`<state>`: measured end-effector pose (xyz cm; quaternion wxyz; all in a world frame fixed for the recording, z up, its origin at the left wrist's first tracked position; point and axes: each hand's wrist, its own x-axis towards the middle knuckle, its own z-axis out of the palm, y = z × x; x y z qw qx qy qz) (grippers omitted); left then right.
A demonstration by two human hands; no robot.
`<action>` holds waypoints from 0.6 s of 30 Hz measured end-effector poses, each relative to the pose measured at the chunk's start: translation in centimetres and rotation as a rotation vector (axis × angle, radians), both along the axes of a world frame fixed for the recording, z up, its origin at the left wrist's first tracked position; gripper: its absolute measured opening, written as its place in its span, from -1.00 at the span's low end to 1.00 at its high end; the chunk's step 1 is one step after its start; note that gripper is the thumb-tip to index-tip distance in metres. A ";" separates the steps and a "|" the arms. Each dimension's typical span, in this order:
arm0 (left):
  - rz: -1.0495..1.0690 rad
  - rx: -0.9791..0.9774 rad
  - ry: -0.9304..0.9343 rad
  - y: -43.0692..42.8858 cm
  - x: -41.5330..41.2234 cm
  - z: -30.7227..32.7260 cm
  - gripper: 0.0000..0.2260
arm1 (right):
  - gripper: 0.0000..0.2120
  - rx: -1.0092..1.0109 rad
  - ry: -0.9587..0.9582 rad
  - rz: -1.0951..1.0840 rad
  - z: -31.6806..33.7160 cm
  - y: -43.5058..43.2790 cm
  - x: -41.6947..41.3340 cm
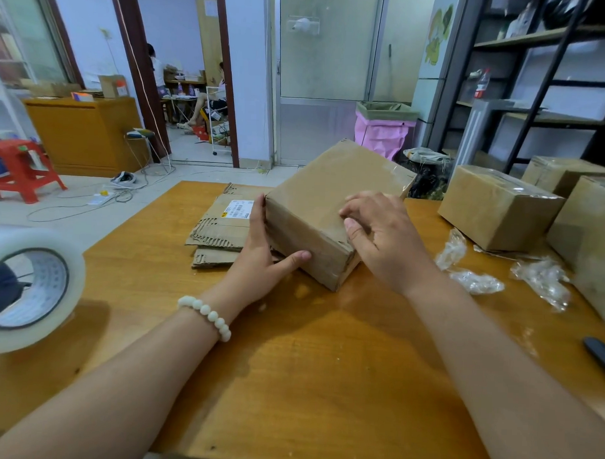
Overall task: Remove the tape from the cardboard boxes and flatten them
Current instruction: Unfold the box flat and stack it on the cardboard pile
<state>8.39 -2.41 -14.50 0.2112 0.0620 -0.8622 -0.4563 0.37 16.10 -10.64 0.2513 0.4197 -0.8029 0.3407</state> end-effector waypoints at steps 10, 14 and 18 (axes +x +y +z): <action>0.009 -0.114 0.066 0.3 0.2 0.2 -0.05 | -0.86 -0.084 -0.017 -0.035 0.9 0.2 -0.4; 0.027 -0.208 0.033 0.6 0.0 0.1 0.04 | -0.90 -0.075 0.042 -0.055 0.9 0.0 -0.8; 0.046 -0.279 0.023 0.7 -0.3 0.1 0.05 | -0.87 -0.030 0.093 -0.090 0.6 -0.4 -0.9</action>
